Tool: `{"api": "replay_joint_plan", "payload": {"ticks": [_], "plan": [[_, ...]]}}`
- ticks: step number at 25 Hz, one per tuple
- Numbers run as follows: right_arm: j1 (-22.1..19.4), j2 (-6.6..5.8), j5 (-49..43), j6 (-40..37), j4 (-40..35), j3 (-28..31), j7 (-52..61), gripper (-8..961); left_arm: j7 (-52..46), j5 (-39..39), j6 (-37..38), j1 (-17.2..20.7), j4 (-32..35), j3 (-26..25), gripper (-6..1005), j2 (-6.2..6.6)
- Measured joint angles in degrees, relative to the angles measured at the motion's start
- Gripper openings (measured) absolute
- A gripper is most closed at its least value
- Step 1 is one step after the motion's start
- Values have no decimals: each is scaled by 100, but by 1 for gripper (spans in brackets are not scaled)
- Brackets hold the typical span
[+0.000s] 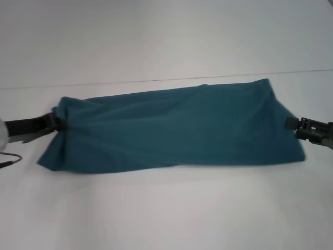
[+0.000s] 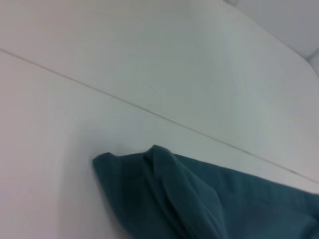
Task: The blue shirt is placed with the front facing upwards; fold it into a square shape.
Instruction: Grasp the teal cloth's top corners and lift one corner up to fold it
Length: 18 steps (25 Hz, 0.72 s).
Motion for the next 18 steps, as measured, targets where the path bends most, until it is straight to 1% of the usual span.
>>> {"api": "replay_joint_plan", "payload": {"ticks": [1,3,5,7,10,14,18], "plan": [[-1,0,0,2,0,0,0,947,-40,182,51,4,-28,-381,27,60],[-1,0,0,6,0,1,1,947,-89,291,57,6,-36,-535,27,87],[2,0,0,6,0,-2,9,947,-269,606,35,12,-32,-865,27,161],[7,0,0,6,0,-5,13,947,-347,786,22,13,-20,-1041,28,192],[2,0,0,6,0,-1,14,947,-431,1138,9,14,-7,-1453,27,263],[-15,0,0,6,0,0,17,947,-446,1398,-80,19,10,-1810,25,315],[-21,0,0,12,2,1,17,946,-446,1434,-113,52,57,-1862,25,323]]}}
